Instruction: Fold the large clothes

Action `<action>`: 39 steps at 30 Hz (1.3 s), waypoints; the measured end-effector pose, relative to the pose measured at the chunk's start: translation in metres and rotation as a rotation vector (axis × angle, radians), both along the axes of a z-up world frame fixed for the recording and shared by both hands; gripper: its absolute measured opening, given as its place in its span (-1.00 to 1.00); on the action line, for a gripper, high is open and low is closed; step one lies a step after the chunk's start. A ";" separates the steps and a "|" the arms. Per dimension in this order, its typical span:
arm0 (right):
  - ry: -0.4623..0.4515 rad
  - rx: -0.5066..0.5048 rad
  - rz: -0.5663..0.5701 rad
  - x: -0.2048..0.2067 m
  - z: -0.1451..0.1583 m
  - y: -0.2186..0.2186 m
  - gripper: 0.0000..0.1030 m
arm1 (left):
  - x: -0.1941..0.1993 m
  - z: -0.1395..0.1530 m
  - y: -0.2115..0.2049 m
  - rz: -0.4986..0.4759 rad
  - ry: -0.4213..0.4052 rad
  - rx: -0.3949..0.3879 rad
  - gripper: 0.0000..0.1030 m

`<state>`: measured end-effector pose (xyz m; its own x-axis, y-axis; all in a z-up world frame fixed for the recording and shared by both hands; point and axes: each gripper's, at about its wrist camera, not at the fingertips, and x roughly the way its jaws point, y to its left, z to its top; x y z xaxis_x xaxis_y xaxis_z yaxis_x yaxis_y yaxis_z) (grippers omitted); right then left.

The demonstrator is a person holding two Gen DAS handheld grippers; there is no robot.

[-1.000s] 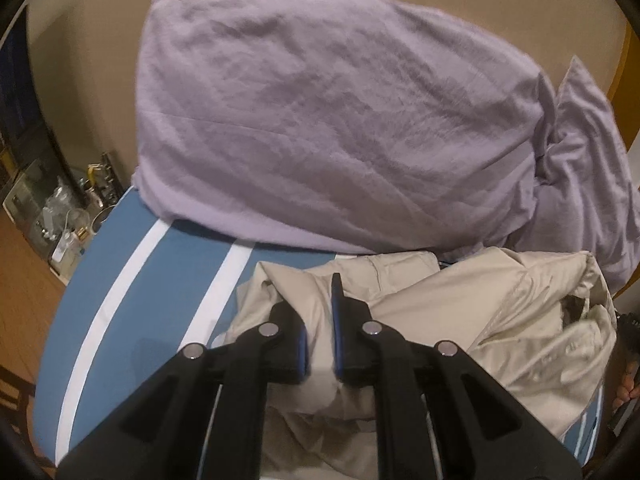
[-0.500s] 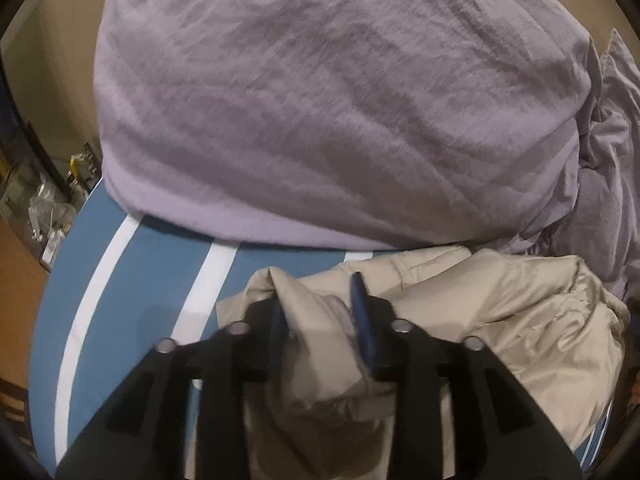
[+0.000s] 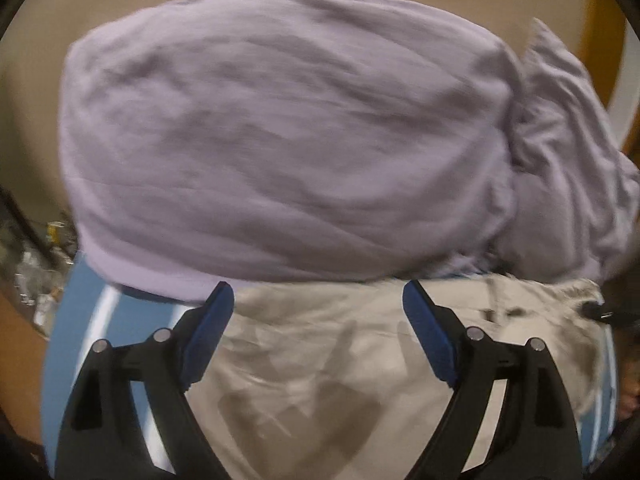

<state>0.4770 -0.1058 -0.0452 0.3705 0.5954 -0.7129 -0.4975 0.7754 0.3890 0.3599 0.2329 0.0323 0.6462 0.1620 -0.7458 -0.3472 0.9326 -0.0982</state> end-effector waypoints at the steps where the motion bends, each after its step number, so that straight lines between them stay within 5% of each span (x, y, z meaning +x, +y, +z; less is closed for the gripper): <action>1: 0.002 -0.012 0.038 -0.004 -0.003 0.013 0.14 | 0.002 -0.001 -0.006 -0.015 0.002 -0.015 0.68; 8: 0.005 -0.103 0.173 -0.018 -0.014 0.063 0.14 | 0.000 -0.014 -0.046 -0.100 0.015 -0.065 0.68; 10: 0.002 -0.146 0.194 -0.018 -0.024 0.071 -0.10 | -0.001 -0.016 -0.052 -0.113 0.019 -0.054 0.68; 12: -0.004 -0.187 0.200 -0.018 -0.031 0.076 -0.66 | -0.002 -0.020 -0.055 -0.121 0.026 -0.057 0.68; 15: -0.013 -0.165 0.173 -0.016 -0.031 0.072 -0.89 | -0.002 -0.024 -0.056 -0.123 0.034 -0.063 0.68; 23: -0.107 -0.181 0.049 0.003 -0.013 0.085 -0.93 | 0.000 -0.031 -0.061 -0.124 0.045 -0.067 0.68; 32: -0.066 -0.225 -0.053 0.031 -0.034 0.095 -0.93 | 0.011 -0.037 -0.063 -0.097 0.039 -0.051 0.68; 35: -0.063 -0.191 -0.060 0.029 -0.035 0.090 -0.86 | 0.015 -0.046 -0.067 -0.087 0.059 0.004 0.68; 37: -0.085 -0.165 -0.053 0.023 -0.024 0.080 -0.55 | 0.018 -0.055 -0.067 -0.074 0.086 0.013 0.68; 39: -0.167 -0.137 -0.065 0.008 -0.009 0.064 0.22 | 0.016 -0.058 -0.066 -0.066 0.087 -0.001 0.68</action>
